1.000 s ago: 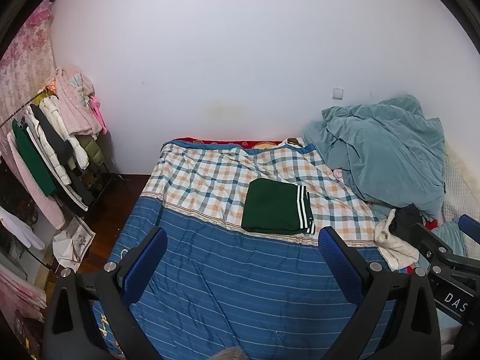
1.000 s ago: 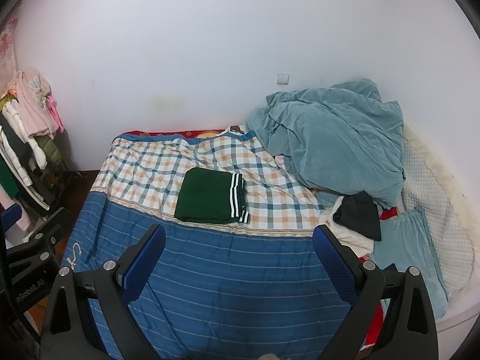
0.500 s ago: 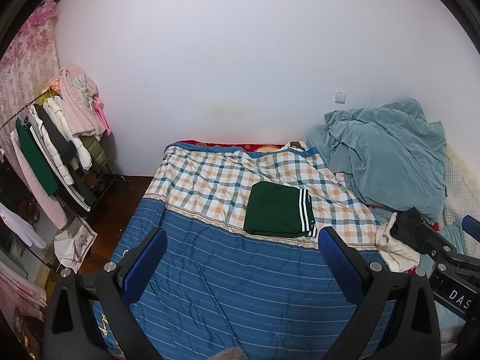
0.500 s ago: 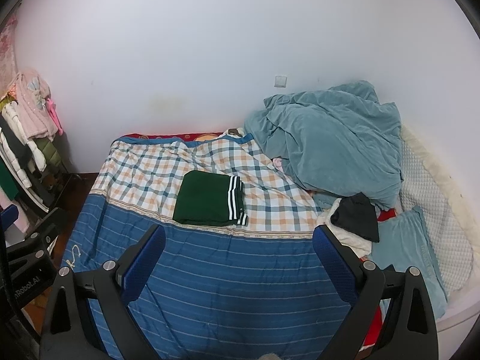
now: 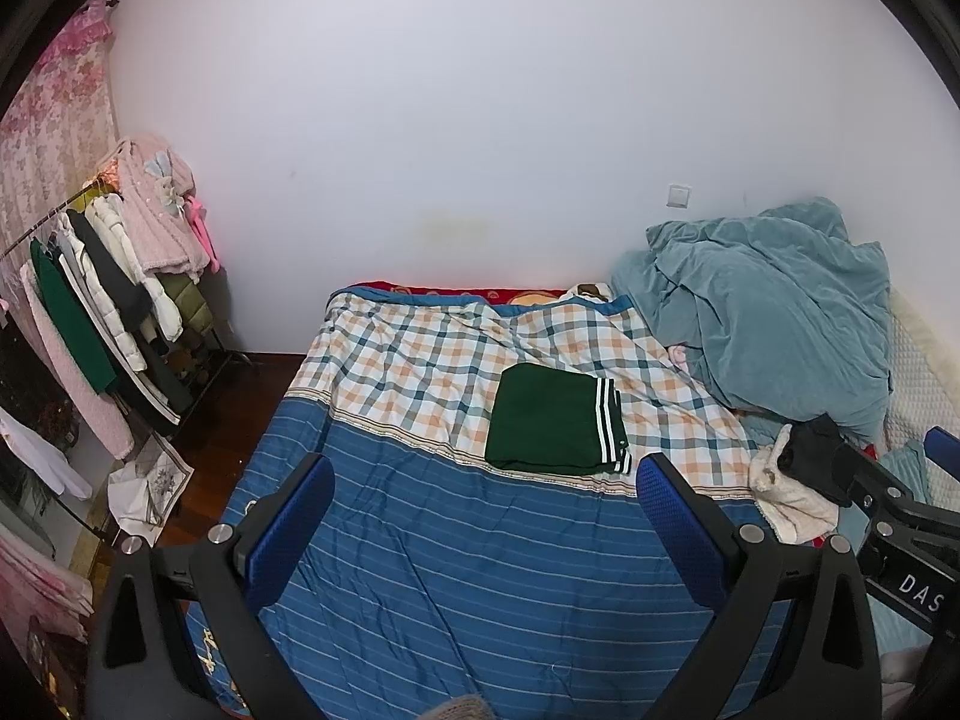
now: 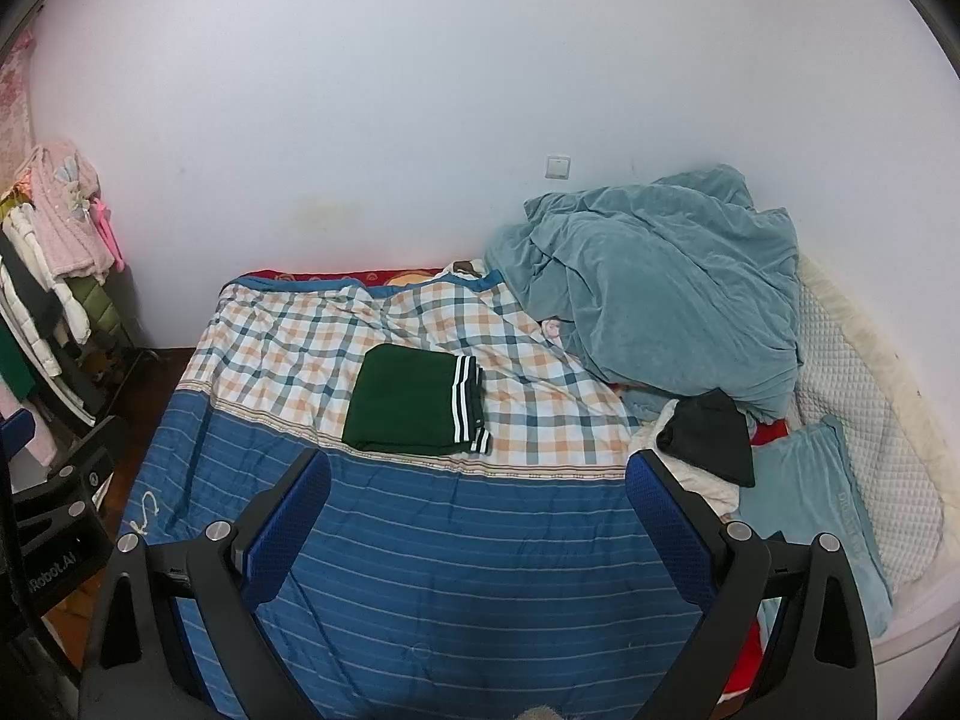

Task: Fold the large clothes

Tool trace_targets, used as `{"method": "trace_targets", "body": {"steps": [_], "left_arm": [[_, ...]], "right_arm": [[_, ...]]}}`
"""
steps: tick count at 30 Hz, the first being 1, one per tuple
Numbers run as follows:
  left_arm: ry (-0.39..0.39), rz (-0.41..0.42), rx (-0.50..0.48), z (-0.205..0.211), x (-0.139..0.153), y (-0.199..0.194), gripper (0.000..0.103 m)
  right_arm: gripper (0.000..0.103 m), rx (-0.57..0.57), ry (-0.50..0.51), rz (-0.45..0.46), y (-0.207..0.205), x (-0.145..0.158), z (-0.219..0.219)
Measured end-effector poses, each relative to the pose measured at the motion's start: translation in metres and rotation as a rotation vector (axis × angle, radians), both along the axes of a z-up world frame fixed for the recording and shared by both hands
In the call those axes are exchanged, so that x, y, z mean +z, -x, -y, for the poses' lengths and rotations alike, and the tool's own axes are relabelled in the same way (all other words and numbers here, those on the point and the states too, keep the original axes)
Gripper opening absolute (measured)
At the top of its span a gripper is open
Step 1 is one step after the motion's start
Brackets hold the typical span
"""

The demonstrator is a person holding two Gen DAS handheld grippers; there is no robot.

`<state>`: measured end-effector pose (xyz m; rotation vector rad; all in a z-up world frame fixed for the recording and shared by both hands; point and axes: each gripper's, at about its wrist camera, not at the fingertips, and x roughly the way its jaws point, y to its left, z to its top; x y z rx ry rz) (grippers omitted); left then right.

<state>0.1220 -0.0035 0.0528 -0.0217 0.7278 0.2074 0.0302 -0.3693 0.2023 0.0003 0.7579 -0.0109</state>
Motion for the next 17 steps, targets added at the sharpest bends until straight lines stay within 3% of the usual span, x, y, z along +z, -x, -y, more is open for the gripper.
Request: {"method": "trace_targets", "body": {"steps": [17], "left_arm": [[0.003,-0.001,0.000,-0.0028,0.0055,0.0005,0.103]], "right_arm": [[0.100,-0.001,-0.003,-0.001,0.0012,0.0030,0.0015]]}}
